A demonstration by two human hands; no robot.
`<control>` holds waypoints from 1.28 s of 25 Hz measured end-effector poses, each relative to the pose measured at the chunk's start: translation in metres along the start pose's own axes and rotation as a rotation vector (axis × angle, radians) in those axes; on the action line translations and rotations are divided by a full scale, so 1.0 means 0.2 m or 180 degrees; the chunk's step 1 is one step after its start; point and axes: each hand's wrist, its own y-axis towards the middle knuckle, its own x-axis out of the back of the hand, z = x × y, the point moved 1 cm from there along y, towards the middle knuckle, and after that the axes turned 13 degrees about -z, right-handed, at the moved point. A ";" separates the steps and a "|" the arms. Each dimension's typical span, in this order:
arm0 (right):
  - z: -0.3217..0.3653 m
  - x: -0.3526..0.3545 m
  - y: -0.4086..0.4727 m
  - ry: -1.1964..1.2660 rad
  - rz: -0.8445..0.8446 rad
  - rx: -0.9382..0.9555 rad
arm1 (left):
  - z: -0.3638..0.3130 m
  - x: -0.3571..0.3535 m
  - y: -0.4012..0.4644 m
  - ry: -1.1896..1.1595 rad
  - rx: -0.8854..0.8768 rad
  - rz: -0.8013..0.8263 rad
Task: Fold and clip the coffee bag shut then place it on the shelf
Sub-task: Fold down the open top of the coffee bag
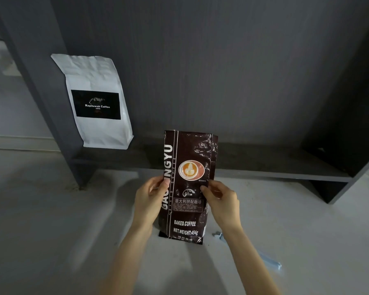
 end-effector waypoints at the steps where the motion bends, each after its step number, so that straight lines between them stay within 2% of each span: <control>1: -0.01 0.01 -0.02 0.0044 -0.0061 -0.0041 | 0.01 0.00 -0.02 -0.0036 -0.0006 -0.0079; 10: -0.05 0.04 -0.09 0.0510 -0.0367 -0.0300 | 0.02 0.02 -0.08 -0.0483 0.0296 -0.0452; 17: -0.07 0.07 -0.09 0.0887 -0.0285 -0.0530 | 0.04 0.05 -0.09 -0.0386 0.0056 -0.0545; 20: -0.07 0.09 -0.10 0.0920 -0.0242 -0.0524 | 0.05 0.07 -0.10 -0.0112 -0.0238 -0.0572; 22: -0.07 0.09 -0.10 0.0965 -0.0172 -0.0514 | 0.05 0.09 -0.10 0.0151 -0.0432 -0.0531; 25: -0.08 0.10 -0.10 0.1020 -0.0007 -0.0533 | 0.05 0.10 -0.11 -0.0012 -0.0142 -0.0267; 32: -0.10 0.10 -0.11 0.0949 0.0156 -0.0423 | 0.04 0.12 -0.11 0.0070 -0.0029 0.0192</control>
